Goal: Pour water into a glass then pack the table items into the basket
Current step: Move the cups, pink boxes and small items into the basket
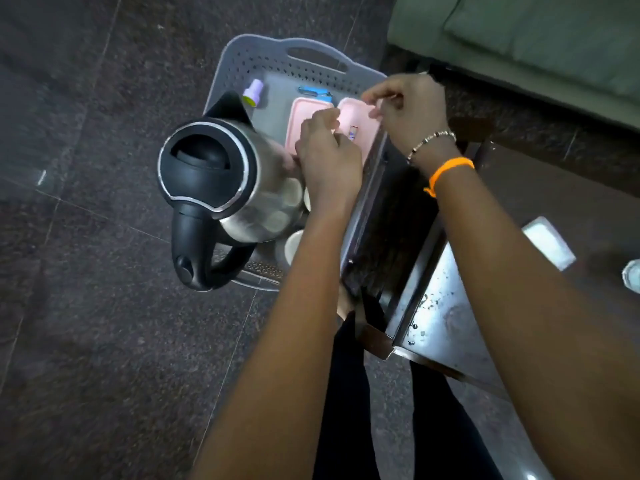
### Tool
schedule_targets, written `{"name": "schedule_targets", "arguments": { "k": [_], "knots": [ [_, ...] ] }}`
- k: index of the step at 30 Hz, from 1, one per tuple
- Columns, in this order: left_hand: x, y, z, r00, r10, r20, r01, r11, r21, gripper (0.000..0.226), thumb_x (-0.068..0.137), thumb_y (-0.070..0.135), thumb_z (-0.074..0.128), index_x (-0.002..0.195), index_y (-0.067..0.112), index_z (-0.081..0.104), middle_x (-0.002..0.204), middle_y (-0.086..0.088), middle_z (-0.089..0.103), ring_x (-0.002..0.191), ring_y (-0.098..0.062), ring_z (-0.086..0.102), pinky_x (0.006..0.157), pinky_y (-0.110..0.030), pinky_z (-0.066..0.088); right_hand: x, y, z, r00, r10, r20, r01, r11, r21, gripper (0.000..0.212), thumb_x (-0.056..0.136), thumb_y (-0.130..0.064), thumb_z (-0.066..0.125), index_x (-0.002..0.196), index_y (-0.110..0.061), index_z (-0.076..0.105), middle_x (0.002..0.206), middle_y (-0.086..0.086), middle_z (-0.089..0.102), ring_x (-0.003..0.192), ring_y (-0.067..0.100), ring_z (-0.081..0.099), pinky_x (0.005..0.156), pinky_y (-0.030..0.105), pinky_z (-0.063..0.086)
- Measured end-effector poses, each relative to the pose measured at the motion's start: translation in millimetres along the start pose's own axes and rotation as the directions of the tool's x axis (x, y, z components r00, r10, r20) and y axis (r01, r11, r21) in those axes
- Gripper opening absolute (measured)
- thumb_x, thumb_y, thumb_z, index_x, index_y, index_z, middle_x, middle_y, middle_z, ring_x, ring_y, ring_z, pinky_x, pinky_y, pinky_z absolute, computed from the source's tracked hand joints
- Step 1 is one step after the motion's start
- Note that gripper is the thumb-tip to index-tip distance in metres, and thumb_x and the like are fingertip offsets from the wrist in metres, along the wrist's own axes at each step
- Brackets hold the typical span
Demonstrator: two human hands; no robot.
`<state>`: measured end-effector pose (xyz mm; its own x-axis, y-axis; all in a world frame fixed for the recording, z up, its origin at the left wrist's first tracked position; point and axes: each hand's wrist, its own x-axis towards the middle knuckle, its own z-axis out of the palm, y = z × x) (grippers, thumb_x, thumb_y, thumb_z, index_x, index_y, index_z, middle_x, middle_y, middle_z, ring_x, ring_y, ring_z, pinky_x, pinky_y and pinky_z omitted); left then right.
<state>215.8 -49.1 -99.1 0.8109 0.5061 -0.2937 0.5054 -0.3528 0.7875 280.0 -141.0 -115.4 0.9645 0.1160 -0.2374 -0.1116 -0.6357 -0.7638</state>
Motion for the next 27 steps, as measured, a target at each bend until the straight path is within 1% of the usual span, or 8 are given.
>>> {"name": "schedule_targets", "arguments": {
  "k": [3,9,14,18,21,23,25,27],
  "knots": [
    [-37,3,17,0.997,0.078,-0.002,-0.078,0.995,-0.058,0.029,0.082,-0.007,0.045,0.106,-0.002,0.061,0.107,-0.021,0.061,0.103,-0.033,0.056,0.097,-0.040,0.040,-45,31,-22,0.993,0.111,-0.049,-0.098,0.972,0.212,0.024,0.084,0.006,0.048,0.094,0.000,0.069,0.080,0.012,0.066,0.051,-0.005,0.058,0.066,0.022,0.053],
    [-142,-7,77,0.952,0.107,0.287,-0.106,0.994,-0.021,0.021,0.087,0.000,0.048,0.098,0.007,0.065,0.102,-0.011,0.064,0.094,-0.014,0.057,0.082,-0.013,0.037,-162,118,-74,0.937,0.340,-0.078,-0.303,0.906,0.296,0.018,0.087,0.002,0.053,0.095,-0.001,0.068,0.076,0.006,0.062,0.048,-0.009,0.054,0.062,0.016,0.046],
    [-240,-5,164,0.798,0.125,0.590,-0.204,0.977,0.067,0.022,0.085,-0.003,0.048,0.096,0.006,0.066,0.104,-0.012,0.064,0.086,-0.011,0.053,0.069,-0.002,0.032,-260,215,-136,0.806,0.568,-0.167,-0.496,0.801,0.335,0.016,0.087,0.002,0.054,0.092,0.000,0.069,0.067,-0.004,0.059,0.044,-0.009,0.055,0.052,0.005,0.044],
    [-309,7,233,0.625,0.090,0.776,-0.305,0.943,0.136,0.022,0.087,0.001,0.048,0.097,0.009,0.066,0.106,-0.010,0.063,0.093,-0.018,0.059,0.077,-0.011,0.035,-319,289,-193,0.686,0.684,-0.247,-0.594,0.723,0.352,0.016,0.087,0.002,0.052,0.091,0.002,0.068,0.071,0.003,0.060,0.043,-0.010,0.055,0.051,0.002,0.040],
    [-346,15,272,0.547,0.083,0.833,-0.390,0.906,0.166,0.022,0.086,0.004,0.049,0.095,0.010,0.068,0.104,-0.011,0.063,0.092,-0.020,0.059,0.077,-0.015,0.034,-347,333,-232,0.642,0.703,-0.306,-0.648,0.711,0.273,0.021,0.086,0.003,0.051,0.095,0.002,0.070,0.089,0.014,0.067,0.064,0.002,0.063,0.059,0.002,0.038],
    [-366,17,295,0.509,0.066,0.858,-0.424,0.887,0.183,0.023,0.087,0.004,0.048,0.097,0.010,0.068,0.105,-0.012,0.063,0.093,-0.021,0.060,0.080,-0.016,0.037,-359,362,-253,0.624,0.707,-0.332,-0.680,0.701,0.215,0.026,0.085,0.004,0.050,0.101,0.001,0.070,0.110,0.019,0.067,0.091,0.028,0.066,0.071,0.007,0.041],
    [-381,18,315,0.495,0.042,0.868,-0.441,0.873,0.209,0.025,0.087,0.003,0.047,0.098,0.009,0.068,0.107,-0.012,0.062,0.095,-0.022,0.060,0.084,-0.018,0.039,-365,392,-269,0.623,0.724,-0.296,-0.722,0.678,0.137,0.028,0.087,0.001,0.050,0.110,0.001,0.066,0.125,0.020,0.058,0.112,0.032,0.057,0.095,0.020,0.037],
    [-389,18,329,0.488,0.024,0.873,-0.460,0.857,0.233,0.026,0.086,0.002,0.046,0.098,0.008,0.068,0.107,-0.014,0.062,0.097,-0.024,0.060,0.087,-0.021,0.040,-362,419,-277,0.671,0.708,-0.218,-0.733,0.679,-0.051,0.029,0.089,-0.004,0.049,0.115,0.002,0.062,0.132,0.022,0.051,0.125,0.032,0.046,0.105,0.031,0.030]
  ]
}}
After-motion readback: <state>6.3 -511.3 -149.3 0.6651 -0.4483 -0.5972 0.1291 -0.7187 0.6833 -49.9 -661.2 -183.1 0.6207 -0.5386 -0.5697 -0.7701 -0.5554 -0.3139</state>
